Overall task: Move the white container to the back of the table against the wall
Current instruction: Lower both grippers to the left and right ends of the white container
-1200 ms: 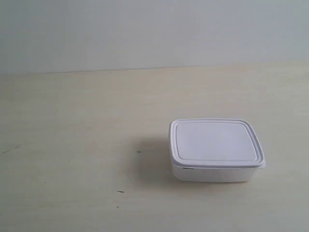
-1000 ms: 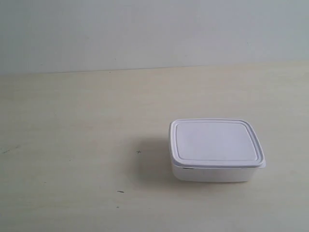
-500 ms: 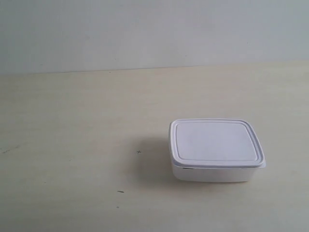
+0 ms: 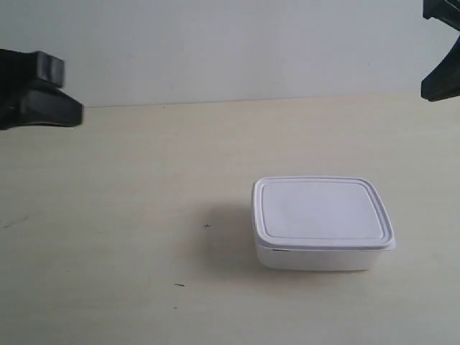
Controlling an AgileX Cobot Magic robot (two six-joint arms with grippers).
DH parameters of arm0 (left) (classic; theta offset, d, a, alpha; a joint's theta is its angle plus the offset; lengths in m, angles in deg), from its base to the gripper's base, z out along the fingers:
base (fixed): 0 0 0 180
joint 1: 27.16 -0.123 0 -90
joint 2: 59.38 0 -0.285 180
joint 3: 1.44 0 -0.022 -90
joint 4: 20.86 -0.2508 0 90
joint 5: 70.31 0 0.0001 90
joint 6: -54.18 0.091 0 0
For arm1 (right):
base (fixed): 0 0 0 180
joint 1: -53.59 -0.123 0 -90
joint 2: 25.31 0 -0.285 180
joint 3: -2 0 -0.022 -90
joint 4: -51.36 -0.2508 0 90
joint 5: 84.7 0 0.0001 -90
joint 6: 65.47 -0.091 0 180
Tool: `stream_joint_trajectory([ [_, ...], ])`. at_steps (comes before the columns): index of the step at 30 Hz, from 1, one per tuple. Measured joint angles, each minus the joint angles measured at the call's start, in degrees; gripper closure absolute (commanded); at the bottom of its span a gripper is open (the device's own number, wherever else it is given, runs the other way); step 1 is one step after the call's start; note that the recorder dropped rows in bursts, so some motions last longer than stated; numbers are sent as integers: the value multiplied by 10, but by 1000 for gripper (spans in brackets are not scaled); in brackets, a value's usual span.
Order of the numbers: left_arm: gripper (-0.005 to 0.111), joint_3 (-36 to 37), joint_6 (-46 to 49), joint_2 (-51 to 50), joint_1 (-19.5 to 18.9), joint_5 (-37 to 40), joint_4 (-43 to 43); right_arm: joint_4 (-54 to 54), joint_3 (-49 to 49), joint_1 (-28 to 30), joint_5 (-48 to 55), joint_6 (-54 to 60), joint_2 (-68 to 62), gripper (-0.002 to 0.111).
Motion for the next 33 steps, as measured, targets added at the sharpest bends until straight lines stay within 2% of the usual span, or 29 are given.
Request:
stream_joint_trajectory([
  [6, 107, -1, -17, -69, 158, -55, 22, -13, 13, 0, 92, 49, -21, 108],
  [15, 107, -30, -19, -215, 331, -85, 55, -15, 178, 0, 70, 108, -36, 108],
  [20, 107, -76, -19, -274, 372, -95, 56, -20, 247, 0, 14, 116, -41, 108],
  [26, 107, -130, -19, -348, 383, -82, 66, -22, 262, 0, -36, 136, -82, 108],
  [33, 107, -156, -18, -422, 385, -79, 72, -33, 262, 0, -86, 163, -153, 108],
])
